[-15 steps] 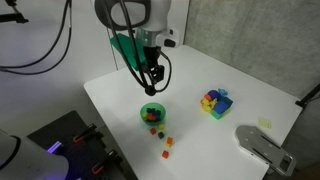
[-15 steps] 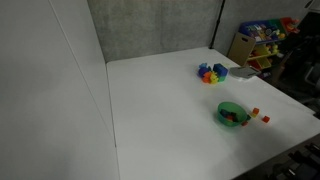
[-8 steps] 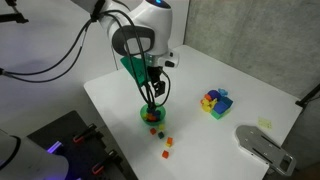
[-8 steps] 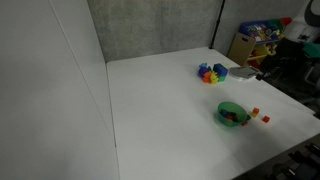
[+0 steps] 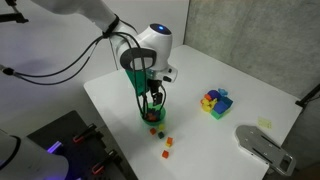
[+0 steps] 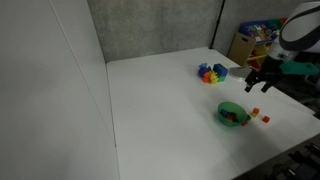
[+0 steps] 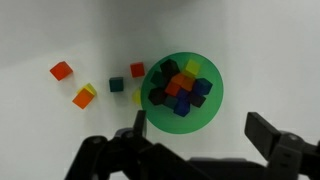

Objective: Remove a blue block from the green bowl and place it on the table

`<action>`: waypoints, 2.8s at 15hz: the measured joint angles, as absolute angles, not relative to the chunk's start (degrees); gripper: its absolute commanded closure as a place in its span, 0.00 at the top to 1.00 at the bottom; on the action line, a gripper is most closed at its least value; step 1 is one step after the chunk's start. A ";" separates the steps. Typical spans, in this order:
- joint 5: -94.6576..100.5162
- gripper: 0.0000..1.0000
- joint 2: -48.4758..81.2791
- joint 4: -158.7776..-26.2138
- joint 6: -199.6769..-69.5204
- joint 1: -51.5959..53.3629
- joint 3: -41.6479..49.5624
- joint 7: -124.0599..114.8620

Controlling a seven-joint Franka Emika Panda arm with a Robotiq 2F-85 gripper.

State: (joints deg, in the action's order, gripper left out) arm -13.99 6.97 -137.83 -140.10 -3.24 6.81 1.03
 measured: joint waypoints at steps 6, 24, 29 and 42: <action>-14.04 1.00 7.93 -137.42 -141.20 -3.40 6.74 -0.27; -19.56 1.00 33.68 -119.48 -142.73 -6.35 2.72 -4.52; -19.57 0.86 36.82 -117.04 -142.72 -6.86 2.09 -5.18; -19.58 0.68 40.83 -114.04 -142.71 -7.52 0.80 -5.26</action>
State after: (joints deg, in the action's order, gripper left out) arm -19.58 40.83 -114.04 -142.71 -7.52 0.80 -5.26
